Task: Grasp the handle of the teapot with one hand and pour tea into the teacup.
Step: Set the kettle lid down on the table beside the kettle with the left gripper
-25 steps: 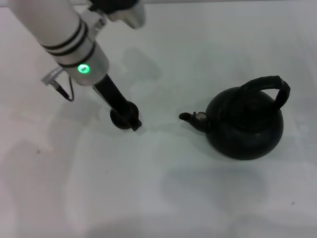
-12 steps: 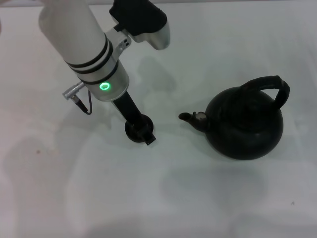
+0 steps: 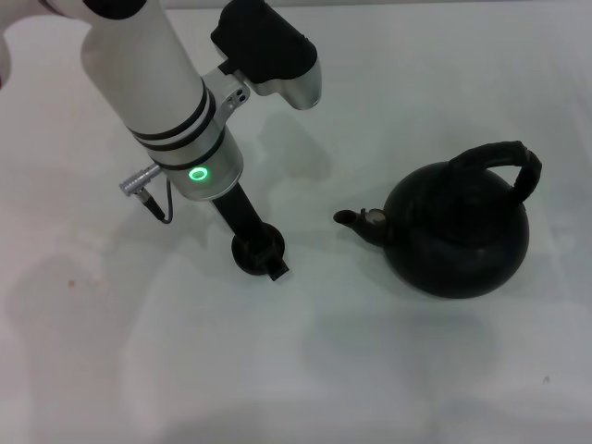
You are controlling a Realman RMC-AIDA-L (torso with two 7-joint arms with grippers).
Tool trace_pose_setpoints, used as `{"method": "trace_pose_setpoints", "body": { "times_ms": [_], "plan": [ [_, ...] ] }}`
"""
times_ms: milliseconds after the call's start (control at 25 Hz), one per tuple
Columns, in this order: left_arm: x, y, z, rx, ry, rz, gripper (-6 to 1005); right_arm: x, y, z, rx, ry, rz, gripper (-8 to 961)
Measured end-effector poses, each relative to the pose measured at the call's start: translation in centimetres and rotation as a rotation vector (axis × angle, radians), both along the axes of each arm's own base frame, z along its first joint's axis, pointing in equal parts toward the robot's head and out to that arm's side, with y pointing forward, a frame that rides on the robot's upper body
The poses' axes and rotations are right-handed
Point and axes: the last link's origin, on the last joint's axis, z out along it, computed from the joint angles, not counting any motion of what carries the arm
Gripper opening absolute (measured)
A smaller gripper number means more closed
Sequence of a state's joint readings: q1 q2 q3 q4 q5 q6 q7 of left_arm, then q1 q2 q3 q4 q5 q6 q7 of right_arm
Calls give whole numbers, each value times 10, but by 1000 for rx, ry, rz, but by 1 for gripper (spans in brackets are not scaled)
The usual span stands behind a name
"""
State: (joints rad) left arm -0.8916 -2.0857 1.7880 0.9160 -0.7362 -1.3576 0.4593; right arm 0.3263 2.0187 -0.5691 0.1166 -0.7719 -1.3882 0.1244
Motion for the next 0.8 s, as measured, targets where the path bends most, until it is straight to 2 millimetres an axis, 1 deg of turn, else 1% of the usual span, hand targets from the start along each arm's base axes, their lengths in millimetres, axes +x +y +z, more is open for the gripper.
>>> {"method": "trace_pose_setpoints", "body": {
  "times_ms": [800],
  "plan": [
    [-1,-4,-3,-11,27,-17,755,-1,1,0,-1,-2,6,845]
  ]
}}
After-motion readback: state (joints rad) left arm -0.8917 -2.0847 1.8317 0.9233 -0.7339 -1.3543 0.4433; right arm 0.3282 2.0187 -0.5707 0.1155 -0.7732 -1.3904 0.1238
